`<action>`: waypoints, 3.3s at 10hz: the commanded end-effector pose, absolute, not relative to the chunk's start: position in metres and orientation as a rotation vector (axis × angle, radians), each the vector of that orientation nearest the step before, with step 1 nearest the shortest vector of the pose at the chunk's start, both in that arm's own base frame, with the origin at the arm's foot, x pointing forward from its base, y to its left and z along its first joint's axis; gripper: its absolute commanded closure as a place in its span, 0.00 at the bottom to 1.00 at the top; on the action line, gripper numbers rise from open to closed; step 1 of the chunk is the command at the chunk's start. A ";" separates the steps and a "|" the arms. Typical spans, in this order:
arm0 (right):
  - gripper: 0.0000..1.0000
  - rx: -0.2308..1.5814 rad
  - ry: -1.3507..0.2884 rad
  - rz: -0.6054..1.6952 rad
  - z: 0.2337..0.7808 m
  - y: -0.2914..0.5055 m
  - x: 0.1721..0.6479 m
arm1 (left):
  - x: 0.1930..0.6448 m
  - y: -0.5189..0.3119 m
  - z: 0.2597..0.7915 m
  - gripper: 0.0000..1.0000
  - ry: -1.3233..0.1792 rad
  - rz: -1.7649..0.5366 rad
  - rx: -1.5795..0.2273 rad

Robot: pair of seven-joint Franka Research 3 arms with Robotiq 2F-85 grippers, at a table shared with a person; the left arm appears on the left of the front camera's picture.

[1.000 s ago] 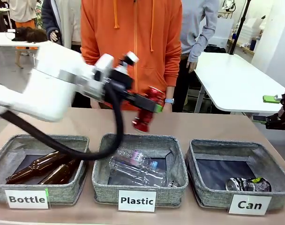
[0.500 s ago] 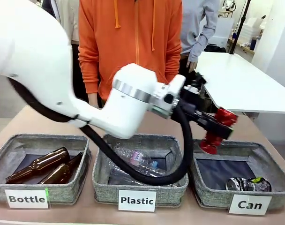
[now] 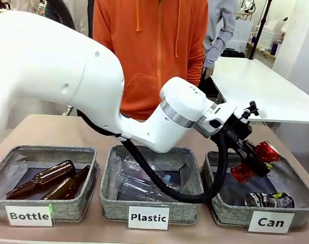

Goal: Sort the can waste into the basket.
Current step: Pick up the can waste from the table and place it in the right Fabric basket.

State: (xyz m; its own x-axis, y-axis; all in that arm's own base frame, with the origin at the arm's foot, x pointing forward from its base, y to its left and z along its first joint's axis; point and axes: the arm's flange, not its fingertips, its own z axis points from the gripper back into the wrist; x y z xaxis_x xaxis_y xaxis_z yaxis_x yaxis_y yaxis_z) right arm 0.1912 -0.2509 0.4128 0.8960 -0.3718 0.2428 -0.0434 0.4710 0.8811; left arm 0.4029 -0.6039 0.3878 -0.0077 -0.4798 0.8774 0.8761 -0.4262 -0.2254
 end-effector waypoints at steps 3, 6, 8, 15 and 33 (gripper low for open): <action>0.00 1.059 -0.413 -0.188 0.418 -0.247 0.206 | 0.413 -0.634 0.399 0.69 -0.472 -1.741 -1.138; 0.00 1.059 -0.413 -0.188 0.418 -0.247 0.206 | 0.420 -0.632 0.399 0.00 -0.475 -1.739 -1.108; 0.00 1.059 -0.413 -0.188 0.418 -0.247 0.206 | 0.421 -0.629 0.402 0.00 -0.491 -1.722 -1.094; 0.00 1.059 -0.413 -0.188 0.418 -0.247 0.206 | 0.449 -0.583 0.429 0.00 -0.570 -1.635 -1.043; 0.00 1.285 -0.196 0.077 0.424 -0.018 0.441 | 0.474 0.121 0.417 0.00 -0.273 -0.250 -1.374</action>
State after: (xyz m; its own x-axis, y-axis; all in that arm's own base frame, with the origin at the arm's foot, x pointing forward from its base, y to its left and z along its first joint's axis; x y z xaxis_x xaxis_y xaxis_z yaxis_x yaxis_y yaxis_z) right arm 0.4361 -0.0338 0.4183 0.9831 -0.0729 0.1677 -0.1436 0.2597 0.9550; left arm 0.4686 0.1181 0.4325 0.9554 0.0879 0.2820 0.2738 0.0949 -0.9571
